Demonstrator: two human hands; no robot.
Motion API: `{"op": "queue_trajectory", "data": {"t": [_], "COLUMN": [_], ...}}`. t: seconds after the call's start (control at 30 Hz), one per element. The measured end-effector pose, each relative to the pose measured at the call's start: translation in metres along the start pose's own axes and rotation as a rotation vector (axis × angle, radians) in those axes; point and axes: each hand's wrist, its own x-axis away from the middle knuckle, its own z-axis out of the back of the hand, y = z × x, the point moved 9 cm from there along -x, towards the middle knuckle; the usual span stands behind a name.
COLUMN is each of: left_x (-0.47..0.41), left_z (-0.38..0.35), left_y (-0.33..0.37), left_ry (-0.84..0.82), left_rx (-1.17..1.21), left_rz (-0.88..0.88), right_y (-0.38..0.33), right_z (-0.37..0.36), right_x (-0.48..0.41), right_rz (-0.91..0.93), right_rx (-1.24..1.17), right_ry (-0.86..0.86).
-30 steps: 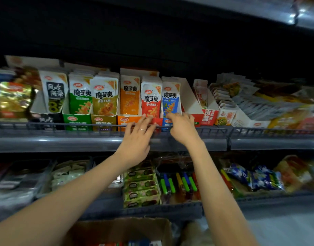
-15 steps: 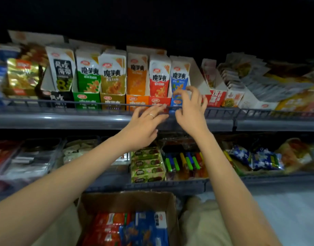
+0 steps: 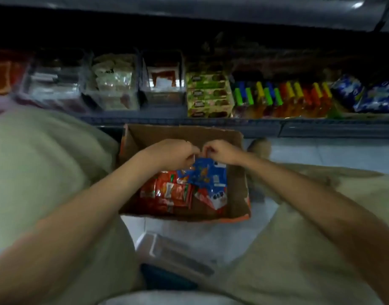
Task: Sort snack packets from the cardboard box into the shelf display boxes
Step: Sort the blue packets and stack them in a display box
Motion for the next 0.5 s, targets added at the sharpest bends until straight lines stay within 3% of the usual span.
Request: {"op": "queue_trajectory", "data": {"t": [0.1, 0.2, 0.5], "left_x": [0.008, 0.021, 0.034], "left_z": [-0.022, -0.040, -0.079], "left_y": [-0.016, -0.034, -0.065], "left_ry": [-0.045, -0.120, -0.218], "left_rx": [-0.056, -0.009, 0.065], "left_rz": [0.043, 0.126, 0.230], "right_y": [0.037, 0.055, 0.083], "right_z": [-0.087, -0.137, -0.157], "right_x": [-0.003, -0.006, -0.040], "right_rz": [-0.162, -0.249, -0.397], "right_rx": [0.020, 0.137, 0.453], "right_ry": [-0.322, -0.446, -0.175]}}
